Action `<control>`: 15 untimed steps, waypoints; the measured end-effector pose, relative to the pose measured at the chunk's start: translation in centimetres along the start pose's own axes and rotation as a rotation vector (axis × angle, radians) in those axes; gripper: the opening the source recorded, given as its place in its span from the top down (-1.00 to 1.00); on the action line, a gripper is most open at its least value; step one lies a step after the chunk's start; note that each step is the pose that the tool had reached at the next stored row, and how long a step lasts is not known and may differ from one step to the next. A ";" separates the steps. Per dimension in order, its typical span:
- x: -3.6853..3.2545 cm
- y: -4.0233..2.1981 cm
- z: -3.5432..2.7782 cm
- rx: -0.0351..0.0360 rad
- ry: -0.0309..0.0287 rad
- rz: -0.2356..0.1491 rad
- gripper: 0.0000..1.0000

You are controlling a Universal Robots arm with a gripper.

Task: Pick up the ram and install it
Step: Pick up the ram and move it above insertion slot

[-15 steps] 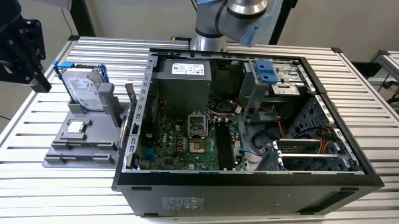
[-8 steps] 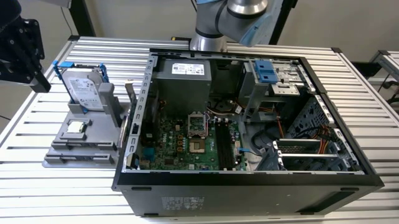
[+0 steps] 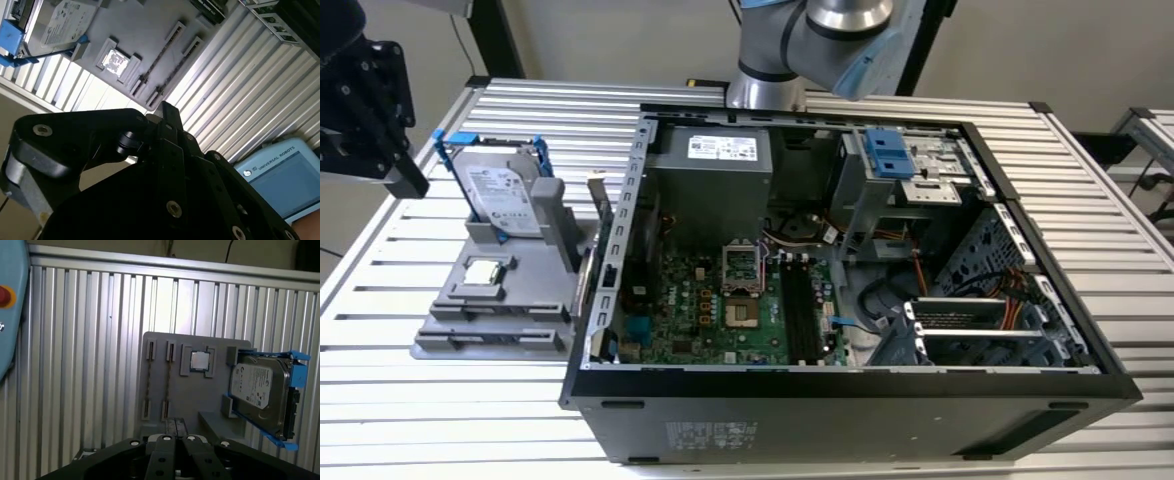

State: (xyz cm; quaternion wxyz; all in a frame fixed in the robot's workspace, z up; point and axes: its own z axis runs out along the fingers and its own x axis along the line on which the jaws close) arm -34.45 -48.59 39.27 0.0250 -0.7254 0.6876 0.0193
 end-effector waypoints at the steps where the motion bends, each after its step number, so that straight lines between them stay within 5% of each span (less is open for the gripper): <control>1: 0.00 0.00 0.00 0.0000 0.0000 0.000 1.00; 2: 0.00 0.00 0.00 -0.0001 0.0000 -0.001 1.00; 3: 0.00 0.00 0.00 -0.0001 0.0000 -0.001 -1.00; 15: 0.00 0.00 0.00 -0.0004 -0.0001 -0.006 -1.00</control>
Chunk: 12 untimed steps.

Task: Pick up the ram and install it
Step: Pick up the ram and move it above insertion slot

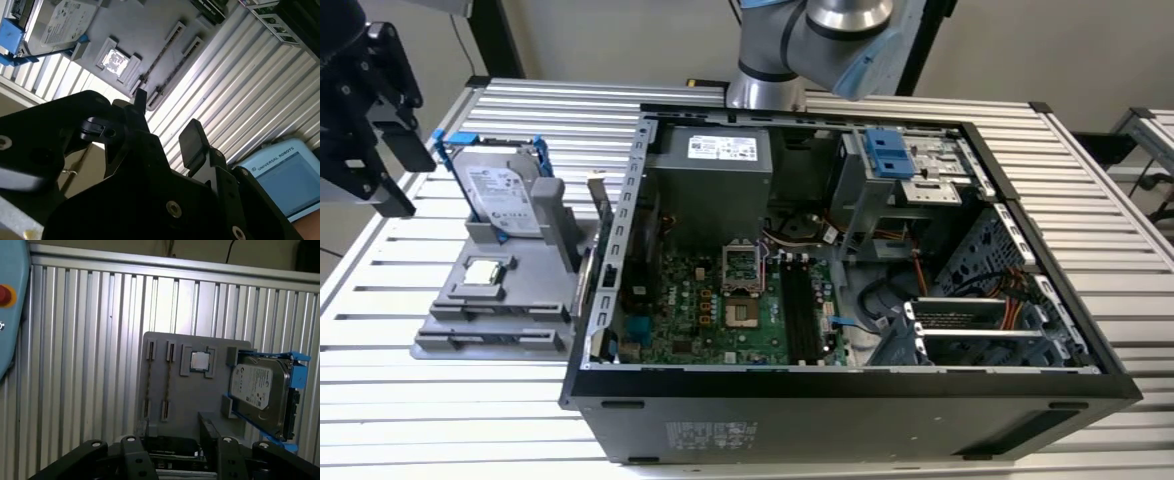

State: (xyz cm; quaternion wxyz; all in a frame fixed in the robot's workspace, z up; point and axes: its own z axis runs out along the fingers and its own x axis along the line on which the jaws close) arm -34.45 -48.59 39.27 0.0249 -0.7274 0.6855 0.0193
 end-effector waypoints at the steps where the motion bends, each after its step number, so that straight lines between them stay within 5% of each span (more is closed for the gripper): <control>1: 0.00 0.00 0.14 0.0002 -0.0002 0.000 -1.00; 3: 0.03 0.00 0.47 0.0000 0.0002 0.003 -1.00; 8: 0.09 0.01 1.38 0.0055 0.0008 0.087 -1.00; 12: 0.13 0.02 2.11 0.0057 0.0010 0.092 -1.00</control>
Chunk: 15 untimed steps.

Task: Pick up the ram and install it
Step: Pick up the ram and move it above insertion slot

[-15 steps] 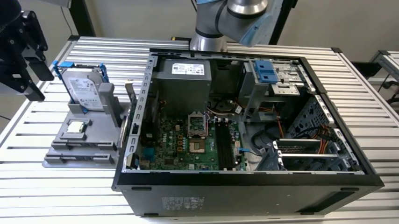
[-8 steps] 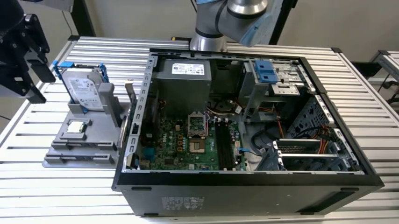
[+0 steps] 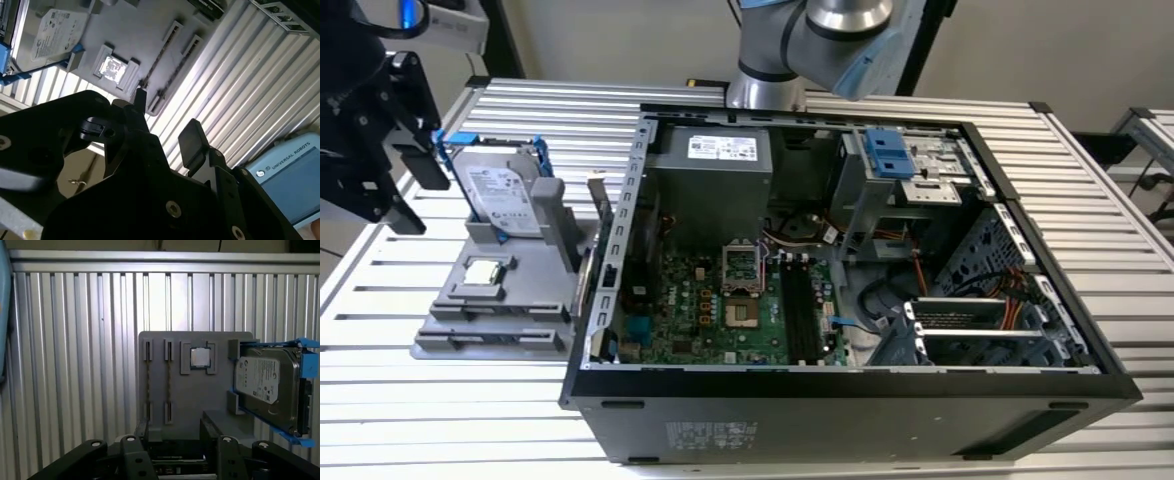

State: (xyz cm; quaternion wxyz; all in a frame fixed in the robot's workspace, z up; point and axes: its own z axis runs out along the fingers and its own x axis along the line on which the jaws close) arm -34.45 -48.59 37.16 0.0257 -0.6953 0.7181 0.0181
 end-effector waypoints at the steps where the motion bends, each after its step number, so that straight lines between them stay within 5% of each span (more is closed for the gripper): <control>1: 0.01 0.00 0.20 0.0001 -0.0001 0.000 -1.00; 15: 0.17 0.10 2.73 -0.0007 -0.0001 0.000 -1.00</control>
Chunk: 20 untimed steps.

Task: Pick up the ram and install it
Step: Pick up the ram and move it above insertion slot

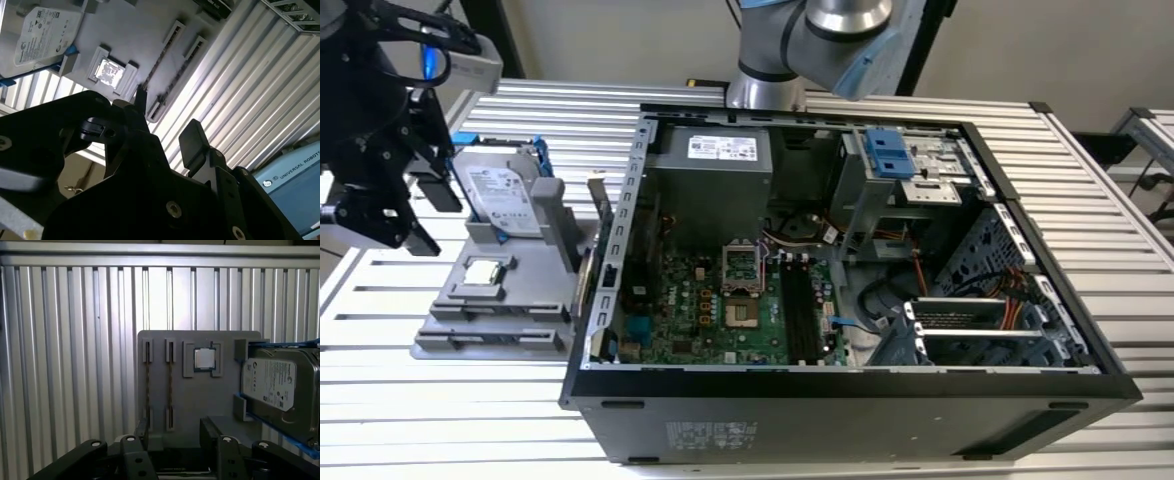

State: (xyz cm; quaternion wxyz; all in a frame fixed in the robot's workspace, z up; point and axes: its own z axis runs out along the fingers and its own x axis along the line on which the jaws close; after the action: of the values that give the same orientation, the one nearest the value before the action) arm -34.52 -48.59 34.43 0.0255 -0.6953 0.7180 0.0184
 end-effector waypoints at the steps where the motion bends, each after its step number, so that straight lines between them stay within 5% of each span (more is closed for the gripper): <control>1: 0.01 0.01 0.20 -0.0003 -0.0001 0.000 -1.00; 20: 0.23 0.05 3.65 -0.0012 0.0001 0.000 -1.00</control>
State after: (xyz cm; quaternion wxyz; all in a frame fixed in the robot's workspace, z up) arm -34.54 -48.59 30.77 0.0251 -0.6954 0.7179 0.0188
